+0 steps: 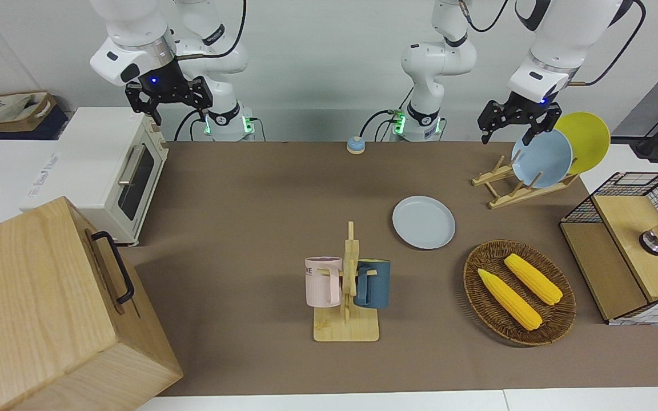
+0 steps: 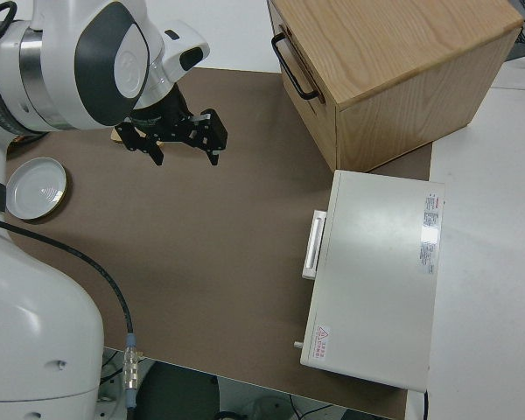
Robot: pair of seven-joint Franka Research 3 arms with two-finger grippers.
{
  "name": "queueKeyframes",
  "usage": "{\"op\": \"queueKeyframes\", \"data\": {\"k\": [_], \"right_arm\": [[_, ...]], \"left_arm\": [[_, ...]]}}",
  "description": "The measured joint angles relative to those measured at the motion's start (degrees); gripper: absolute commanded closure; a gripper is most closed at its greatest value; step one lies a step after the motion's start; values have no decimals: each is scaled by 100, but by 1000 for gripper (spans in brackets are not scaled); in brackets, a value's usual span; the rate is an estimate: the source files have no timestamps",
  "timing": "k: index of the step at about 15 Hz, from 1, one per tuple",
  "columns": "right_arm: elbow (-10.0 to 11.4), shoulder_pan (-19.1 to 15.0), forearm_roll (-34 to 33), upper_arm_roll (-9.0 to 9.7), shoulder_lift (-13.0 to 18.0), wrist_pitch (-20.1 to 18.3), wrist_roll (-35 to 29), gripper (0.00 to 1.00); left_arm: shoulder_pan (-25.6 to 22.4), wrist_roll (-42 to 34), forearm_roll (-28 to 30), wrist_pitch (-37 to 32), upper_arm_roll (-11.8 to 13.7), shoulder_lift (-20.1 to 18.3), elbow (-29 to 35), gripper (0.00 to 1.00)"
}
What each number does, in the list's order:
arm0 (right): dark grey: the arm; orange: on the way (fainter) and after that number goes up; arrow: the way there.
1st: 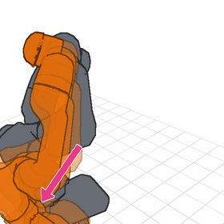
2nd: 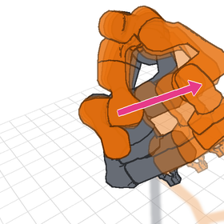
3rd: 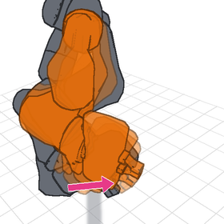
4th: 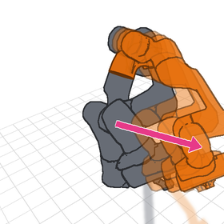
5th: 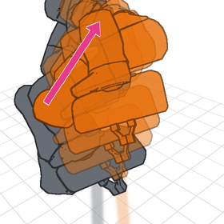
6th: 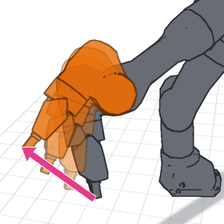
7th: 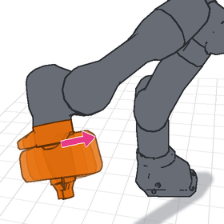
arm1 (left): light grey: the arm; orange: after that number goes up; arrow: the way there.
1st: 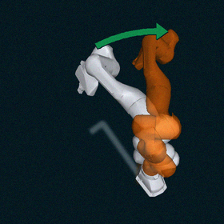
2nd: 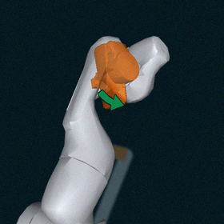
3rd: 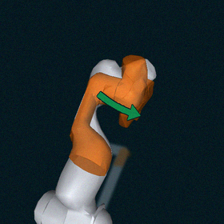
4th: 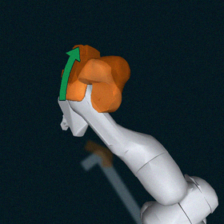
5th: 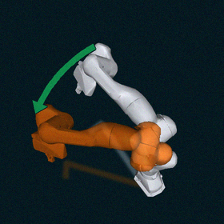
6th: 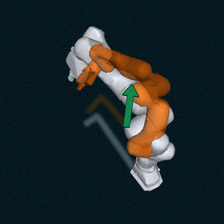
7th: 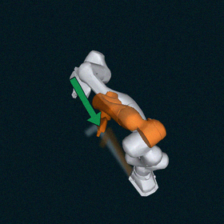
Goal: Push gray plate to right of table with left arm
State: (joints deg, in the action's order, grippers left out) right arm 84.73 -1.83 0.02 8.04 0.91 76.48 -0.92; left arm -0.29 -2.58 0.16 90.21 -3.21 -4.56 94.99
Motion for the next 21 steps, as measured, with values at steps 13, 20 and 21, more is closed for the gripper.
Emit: {"op": "queueKeyframes", "data": {"k": [13, 20, 21], "right_arm": [[0, 0, 0, 0, 0, 0, 0, 17], [0, 0, 0, 0, 0, 0, 0, 17], [0, 0, 0, 0, 0, 0, 0, 17]], "left_arm": [[86, 2, 80, 250, -49, 16, 484, 7], [92, 7, 85, 688, -62, 21, 889, 7], [92, 8, 86, 761, -62, 21, 954, 7]]}}
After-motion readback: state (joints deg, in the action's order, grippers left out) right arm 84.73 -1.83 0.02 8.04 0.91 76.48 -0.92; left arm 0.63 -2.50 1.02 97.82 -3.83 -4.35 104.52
